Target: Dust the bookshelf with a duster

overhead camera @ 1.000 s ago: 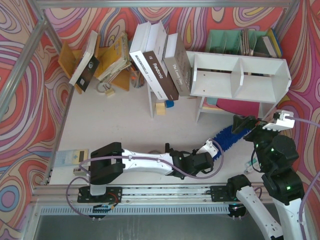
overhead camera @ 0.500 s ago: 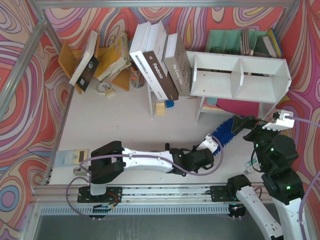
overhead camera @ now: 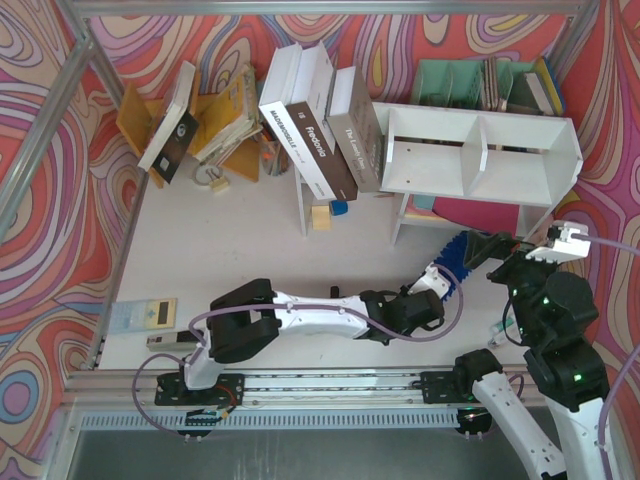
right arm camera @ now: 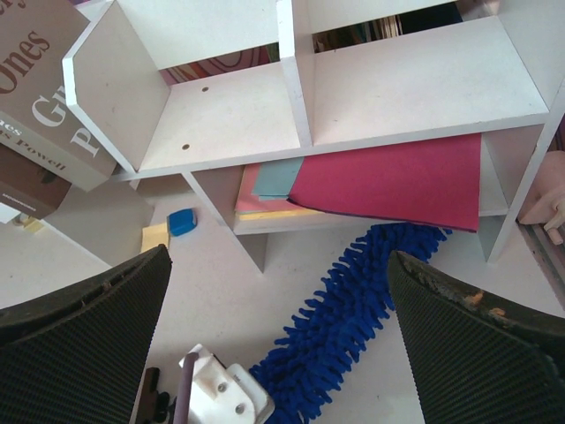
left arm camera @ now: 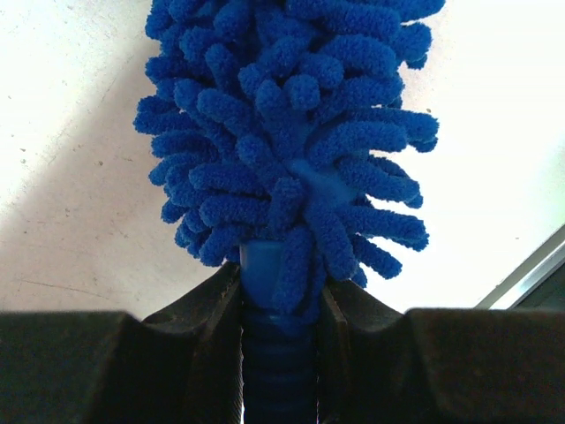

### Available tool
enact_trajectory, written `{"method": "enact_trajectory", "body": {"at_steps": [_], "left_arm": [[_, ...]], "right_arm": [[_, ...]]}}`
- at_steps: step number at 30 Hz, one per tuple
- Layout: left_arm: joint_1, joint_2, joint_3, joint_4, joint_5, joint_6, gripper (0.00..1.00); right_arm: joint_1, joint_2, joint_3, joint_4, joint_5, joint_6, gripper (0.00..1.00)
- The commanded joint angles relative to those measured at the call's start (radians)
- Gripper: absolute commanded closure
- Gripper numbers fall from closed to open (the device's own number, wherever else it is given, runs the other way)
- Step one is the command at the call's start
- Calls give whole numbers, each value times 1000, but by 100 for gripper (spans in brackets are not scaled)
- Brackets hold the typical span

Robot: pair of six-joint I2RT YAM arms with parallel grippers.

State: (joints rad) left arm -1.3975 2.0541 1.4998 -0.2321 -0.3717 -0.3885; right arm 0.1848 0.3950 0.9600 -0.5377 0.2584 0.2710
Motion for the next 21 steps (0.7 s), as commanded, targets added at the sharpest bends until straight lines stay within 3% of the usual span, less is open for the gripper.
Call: {"method": "enact_trajectory", "body": {"at_steps": [1, 8, 21], "left_arm": [[3, -2, 52, 45, 36, 29, 100], [-14, -112, -73, 45, 64, 9, 100], [-100, -258, -234, 16, -24, 4, 100]], "right_arm": [[7, -15, -4, -5, 6, 11, 1], [8, -17, -14, 1, 9, 9, 1], [7, -18, -17, 4, 2, 20, 1]]}}
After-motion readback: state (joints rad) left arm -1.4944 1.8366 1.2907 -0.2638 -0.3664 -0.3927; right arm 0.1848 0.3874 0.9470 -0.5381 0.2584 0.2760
